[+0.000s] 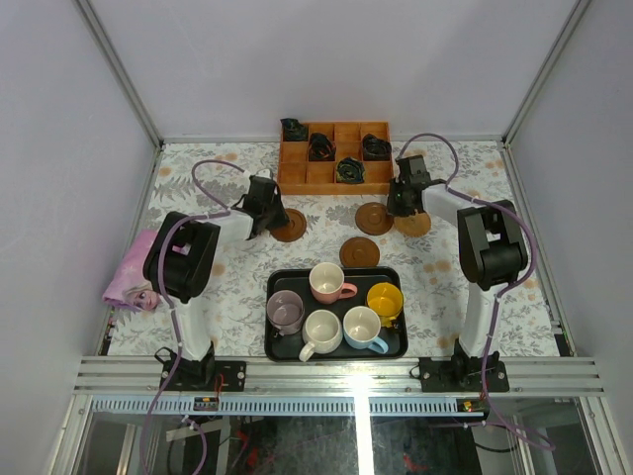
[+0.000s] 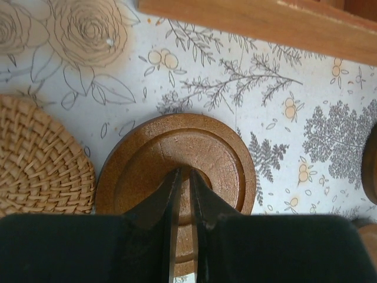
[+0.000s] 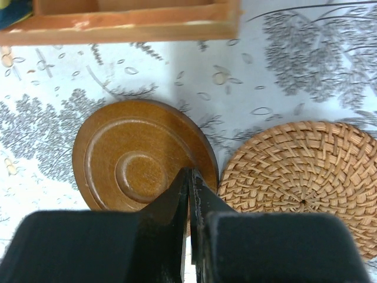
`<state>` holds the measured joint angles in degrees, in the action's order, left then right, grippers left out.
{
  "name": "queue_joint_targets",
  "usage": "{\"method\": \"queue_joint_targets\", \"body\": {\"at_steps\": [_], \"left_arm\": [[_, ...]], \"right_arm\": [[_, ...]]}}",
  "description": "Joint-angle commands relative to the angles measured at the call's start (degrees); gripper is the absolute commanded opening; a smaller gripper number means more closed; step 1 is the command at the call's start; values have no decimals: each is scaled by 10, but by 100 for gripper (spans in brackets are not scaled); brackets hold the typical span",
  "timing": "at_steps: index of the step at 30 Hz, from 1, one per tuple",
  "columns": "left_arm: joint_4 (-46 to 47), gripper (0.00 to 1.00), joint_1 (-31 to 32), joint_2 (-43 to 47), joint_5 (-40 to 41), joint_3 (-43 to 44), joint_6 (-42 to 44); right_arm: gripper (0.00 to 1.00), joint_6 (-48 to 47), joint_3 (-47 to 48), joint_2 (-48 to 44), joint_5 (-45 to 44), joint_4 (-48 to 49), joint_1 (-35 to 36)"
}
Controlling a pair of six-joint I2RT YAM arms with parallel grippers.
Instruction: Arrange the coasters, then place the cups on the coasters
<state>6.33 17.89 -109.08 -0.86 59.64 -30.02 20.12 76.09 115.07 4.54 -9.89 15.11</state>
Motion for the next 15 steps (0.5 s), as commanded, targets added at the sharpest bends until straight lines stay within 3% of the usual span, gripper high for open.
{"method": "queue_joint_targets", "body": {"at_steps": [1, 15], "left_arm": [[-10, 10, -5, -23, 8, 32, 22], [-30, 11, -5, 42, -19, 86, 34]], "right_arm": [[2, -8, -14, 1, -42, -47, -15], [6, -58, 4, -78, 21, -35, -15]]}}
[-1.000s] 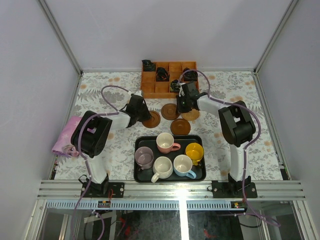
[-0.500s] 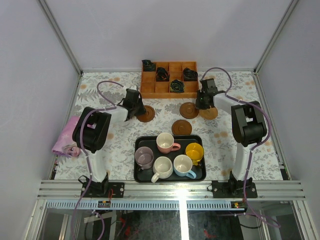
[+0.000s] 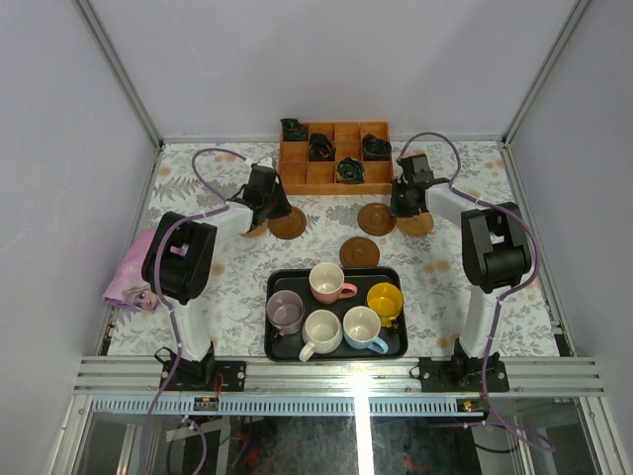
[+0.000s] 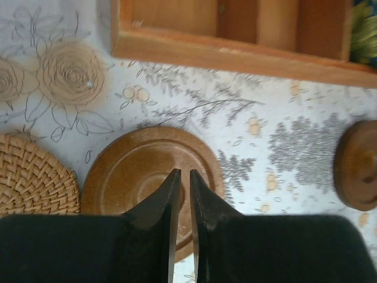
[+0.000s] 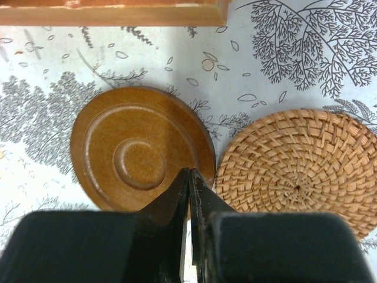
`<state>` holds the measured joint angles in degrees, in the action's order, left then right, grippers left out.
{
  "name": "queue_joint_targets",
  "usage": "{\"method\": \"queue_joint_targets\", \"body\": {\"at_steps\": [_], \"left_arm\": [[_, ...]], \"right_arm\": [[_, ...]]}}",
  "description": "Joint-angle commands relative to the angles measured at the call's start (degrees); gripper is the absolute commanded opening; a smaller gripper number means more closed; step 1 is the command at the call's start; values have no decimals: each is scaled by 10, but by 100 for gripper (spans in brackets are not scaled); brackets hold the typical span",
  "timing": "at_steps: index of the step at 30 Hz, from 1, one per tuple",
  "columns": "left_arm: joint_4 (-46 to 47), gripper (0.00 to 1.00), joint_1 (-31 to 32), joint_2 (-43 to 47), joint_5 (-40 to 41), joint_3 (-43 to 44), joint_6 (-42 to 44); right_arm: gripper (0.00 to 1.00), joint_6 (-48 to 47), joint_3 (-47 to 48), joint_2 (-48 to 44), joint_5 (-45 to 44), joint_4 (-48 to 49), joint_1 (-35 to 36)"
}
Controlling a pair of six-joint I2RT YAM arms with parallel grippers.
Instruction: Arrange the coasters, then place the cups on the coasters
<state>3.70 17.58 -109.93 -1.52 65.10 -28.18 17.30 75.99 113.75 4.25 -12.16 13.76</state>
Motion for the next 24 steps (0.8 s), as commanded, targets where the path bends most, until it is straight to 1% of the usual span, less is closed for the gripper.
{"method": "queue_joint_targets", "body": {"at_steps": [1, 4, 7, 12, 18, 24], "left_arm": [[-4, 11, -2, 62, -16, 30, 15], [-11, 11, -2, 94, -8, 17, 9], [-17, 11, -1, 127, 23, -13, 0], [-37, 12, -2, 170, 76, -67, -20], [-58, 12, -18, 198, 102, -119, -45], [-75, 12, -34, 222, 113, -139, -45]], "right_arm": [[7, -31, 4, -76, 33, -11, -1], [10, -31, -13, -108, 53, -11, 3], [11, -35, -45, -139, 61, -21, 17], [11, -50, -96, -174, 51, -55, 71], [11, -58, -124, -177, 40, -76, 124], [11, -52, -134, -156, 45, -79, 149]]}}
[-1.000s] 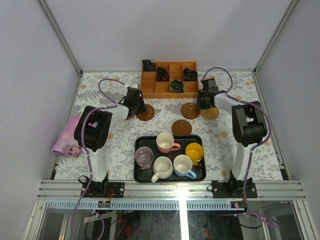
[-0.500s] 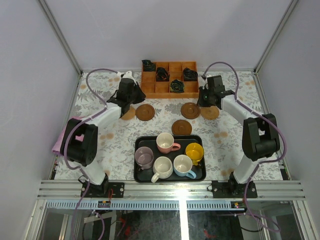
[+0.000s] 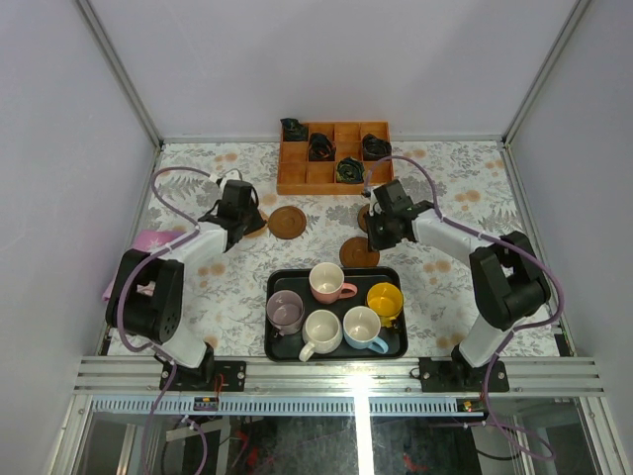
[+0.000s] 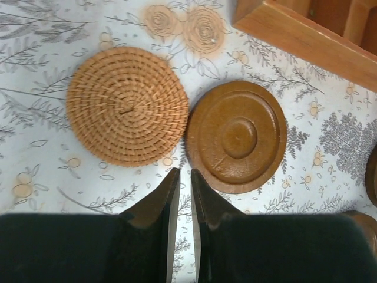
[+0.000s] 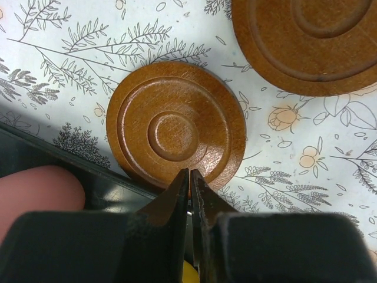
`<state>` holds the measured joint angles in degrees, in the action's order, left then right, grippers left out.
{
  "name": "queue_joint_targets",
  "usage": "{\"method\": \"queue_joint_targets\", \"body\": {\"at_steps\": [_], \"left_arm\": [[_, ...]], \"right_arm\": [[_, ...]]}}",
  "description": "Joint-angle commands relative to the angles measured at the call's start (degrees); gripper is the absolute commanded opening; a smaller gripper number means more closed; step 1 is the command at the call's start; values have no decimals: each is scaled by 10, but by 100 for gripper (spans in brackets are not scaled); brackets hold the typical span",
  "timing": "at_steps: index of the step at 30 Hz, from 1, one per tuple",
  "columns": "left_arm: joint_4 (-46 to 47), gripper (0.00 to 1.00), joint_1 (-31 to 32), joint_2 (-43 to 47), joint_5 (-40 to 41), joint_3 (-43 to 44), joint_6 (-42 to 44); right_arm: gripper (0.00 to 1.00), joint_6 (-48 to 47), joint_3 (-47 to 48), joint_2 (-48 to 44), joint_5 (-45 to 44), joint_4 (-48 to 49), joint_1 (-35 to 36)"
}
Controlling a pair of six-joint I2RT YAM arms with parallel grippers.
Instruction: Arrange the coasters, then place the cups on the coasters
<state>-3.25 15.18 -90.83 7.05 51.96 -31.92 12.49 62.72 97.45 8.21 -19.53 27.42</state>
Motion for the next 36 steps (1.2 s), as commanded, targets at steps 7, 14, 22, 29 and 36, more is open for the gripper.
{"method": "queue_joint_targets", "body": {"at_steps": [7, 14, 22, 29, 36], "left_arm": [[-8, 12, -26, 52, 34, -32, -6], [-5, 12, -37, 59, 36, -49, -4], [-4, 12, -43, 46, 32, -40, -4], [-6, 13, -45, 29, 32, -28, 4], [-2, 13, -46, 5, 23, -22, 3]], "right_arm": [[11, -2, 11, 46, 17, 3, 38], [11, 10, 51, 112, 32, 21, 44], [10, -6, 175, 223, 38, 7, 43], [12, -16, 277, 290, 17, -13, 43], [12, -24, 336, 323, -5, -11, 42]]}}
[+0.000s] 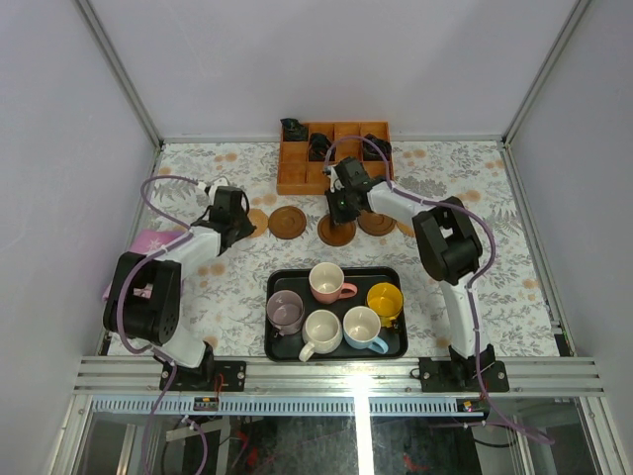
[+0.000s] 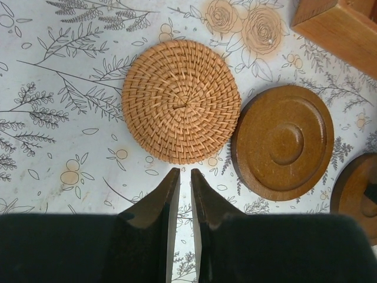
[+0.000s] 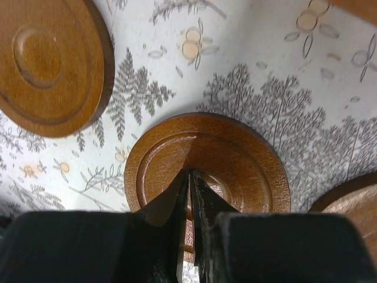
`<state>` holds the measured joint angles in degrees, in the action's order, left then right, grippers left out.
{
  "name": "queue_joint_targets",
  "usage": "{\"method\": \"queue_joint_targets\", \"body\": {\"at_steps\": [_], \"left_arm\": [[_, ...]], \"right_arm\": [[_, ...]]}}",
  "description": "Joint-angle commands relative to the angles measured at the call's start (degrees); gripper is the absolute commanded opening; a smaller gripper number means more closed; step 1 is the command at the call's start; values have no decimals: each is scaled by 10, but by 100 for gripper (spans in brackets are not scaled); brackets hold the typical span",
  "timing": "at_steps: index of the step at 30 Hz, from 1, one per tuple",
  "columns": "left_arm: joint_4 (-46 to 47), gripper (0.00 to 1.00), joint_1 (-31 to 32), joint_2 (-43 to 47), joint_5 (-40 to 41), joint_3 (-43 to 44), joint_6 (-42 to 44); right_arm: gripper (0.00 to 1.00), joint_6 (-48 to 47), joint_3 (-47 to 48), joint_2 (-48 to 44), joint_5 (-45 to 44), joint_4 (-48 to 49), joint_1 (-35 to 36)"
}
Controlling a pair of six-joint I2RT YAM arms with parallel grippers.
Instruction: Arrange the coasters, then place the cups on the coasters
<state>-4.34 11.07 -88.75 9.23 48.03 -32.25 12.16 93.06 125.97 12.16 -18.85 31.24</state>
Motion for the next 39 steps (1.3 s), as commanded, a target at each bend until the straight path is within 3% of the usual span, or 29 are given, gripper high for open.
{"method": "queue_joint_targets", "body": {"at_steps": [1, 11, 21, 28, 39], "left_arm": [[9, 13, -6, -19, -1, 20, 6], [16, 13, -5, -42, -8, 26, 9], [26, 13, -6, -69, -7, 49, 11], [24, 13, -5, -102, 9, 88, 25], [25, 13, -14, -146, 13, 114, 28]], "right_arm": [[12, -22, 44, 43, -45, -19, 4], [12, -32, 103, 73, -61, -30, 3], [12, -43, 111, 38, -66, -40, 3], [13, -41, 106, -25, -58, -31, 3], [13, -34, 17, -148, -138, 8, -26]]}}
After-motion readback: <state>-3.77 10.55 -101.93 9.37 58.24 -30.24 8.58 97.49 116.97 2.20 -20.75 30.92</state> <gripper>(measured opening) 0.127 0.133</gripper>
